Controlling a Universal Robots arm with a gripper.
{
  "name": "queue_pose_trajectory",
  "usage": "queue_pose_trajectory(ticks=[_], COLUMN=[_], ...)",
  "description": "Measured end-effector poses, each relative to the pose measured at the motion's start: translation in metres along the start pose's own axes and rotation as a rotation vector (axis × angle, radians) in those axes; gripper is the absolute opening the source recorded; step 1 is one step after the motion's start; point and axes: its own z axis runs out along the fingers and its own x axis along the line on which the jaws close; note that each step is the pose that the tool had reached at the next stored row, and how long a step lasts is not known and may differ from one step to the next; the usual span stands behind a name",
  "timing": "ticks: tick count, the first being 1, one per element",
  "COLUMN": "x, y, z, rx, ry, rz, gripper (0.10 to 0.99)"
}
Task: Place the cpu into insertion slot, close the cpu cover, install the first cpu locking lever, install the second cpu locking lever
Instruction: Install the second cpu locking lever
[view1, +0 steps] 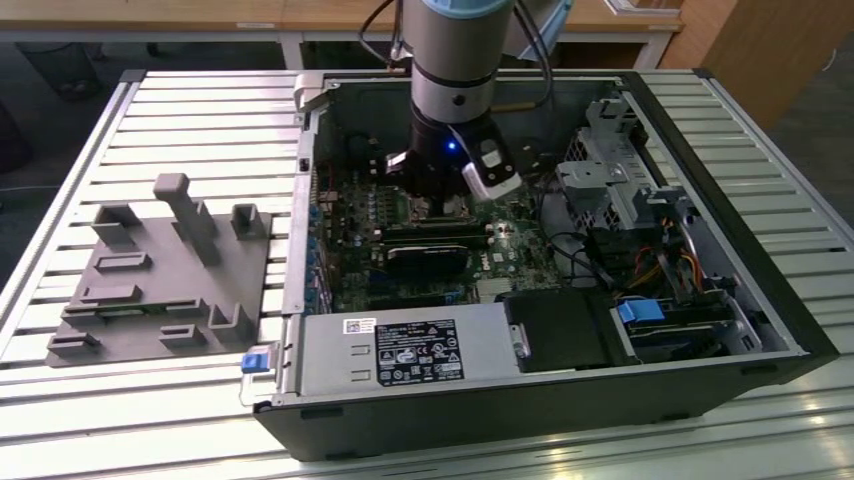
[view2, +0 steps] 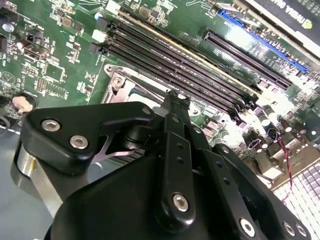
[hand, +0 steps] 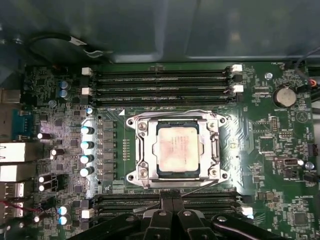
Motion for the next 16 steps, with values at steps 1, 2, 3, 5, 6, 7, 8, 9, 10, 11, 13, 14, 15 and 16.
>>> queue_pose_trajectory(ticks=[1, 2, 3, 5, 6, 7, 8, 9, 10, 11, 13, 14, 15, 16], x=[0.0000, 0.0000, 0.0003, 0.0016, 0.0027, 0.0038, 0.0050, 0.0060, 0.0068, 0.0076, 0.0083, 0.0086, 0.0087, 0.0089], y=[-0.0001, -0.0002, -0.0005, -0.0019, -0.0030, -0.0042, -0.0053, -0.0059, -0.0064, -0.0068, -0.0070, -0.0072, -0.0073, -0.0075], z=[0.0014, 0.0025, 0.0031, 0.0034, 0.0032, 0.0031, 0.0030, 0.0029, 0.0029, 0.0030, 0.0041, 0.0050, 0.0063, 0.0075], rx=[0.000, -0.001, -0.003, -0.017, -0.022, -0.026, -0.029, -0.031, -0.032, -0.032, -0.033, -0.033, -0.033, -0.034], ry=[0.0012, 0.0020, 0.0024, 0.0028, 0.0031, 0.0033, 0.0034, 0.0035, 0.0035, 0.0035, 0.0034, 0.0036, 0.0036, 0.0036], rz=[0.000, 0.000, 0.000, 0.000, 0.000, 0.000, 0.000, 0.000, 0.000, 0.000, 0.000, 0.000, 0.000, 0.000], gripper=[0.106, 0.106, 0.106, 0.106, 0.106, 0.106, 0.106, 0.106, 0.106, 0.106, 0.106, 0.106, 0.106, 0.106])
